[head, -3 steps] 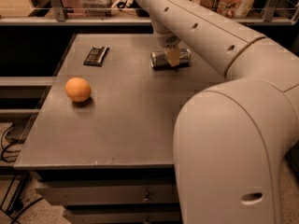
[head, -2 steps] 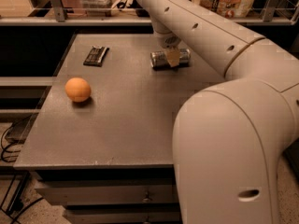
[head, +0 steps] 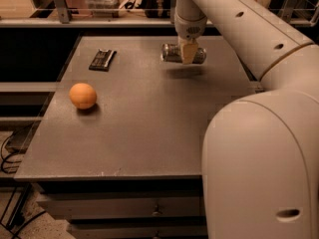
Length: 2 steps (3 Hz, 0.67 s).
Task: Place redbull can upright
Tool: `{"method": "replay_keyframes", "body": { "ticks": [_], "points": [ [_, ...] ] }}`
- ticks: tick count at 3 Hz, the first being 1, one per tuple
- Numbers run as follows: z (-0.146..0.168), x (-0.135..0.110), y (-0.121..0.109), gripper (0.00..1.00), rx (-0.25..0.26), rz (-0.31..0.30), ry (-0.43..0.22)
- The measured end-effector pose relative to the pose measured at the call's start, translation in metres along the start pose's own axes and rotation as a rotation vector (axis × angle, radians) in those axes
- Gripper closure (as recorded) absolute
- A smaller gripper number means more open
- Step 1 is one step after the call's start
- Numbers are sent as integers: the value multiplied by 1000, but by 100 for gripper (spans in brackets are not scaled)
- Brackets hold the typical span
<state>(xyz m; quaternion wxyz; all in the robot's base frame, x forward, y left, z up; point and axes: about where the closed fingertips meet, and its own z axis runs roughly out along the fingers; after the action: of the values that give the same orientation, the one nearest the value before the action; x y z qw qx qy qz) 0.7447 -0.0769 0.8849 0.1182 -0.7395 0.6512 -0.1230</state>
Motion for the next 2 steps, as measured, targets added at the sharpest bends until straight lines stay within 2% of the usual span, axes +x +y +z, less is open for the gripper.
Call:
{"method": "replay_keyframes", "body": {
  "ticks": [2],
  "points": [
    [-69,-3,-10,100,139,85,-293]
  ]
}}
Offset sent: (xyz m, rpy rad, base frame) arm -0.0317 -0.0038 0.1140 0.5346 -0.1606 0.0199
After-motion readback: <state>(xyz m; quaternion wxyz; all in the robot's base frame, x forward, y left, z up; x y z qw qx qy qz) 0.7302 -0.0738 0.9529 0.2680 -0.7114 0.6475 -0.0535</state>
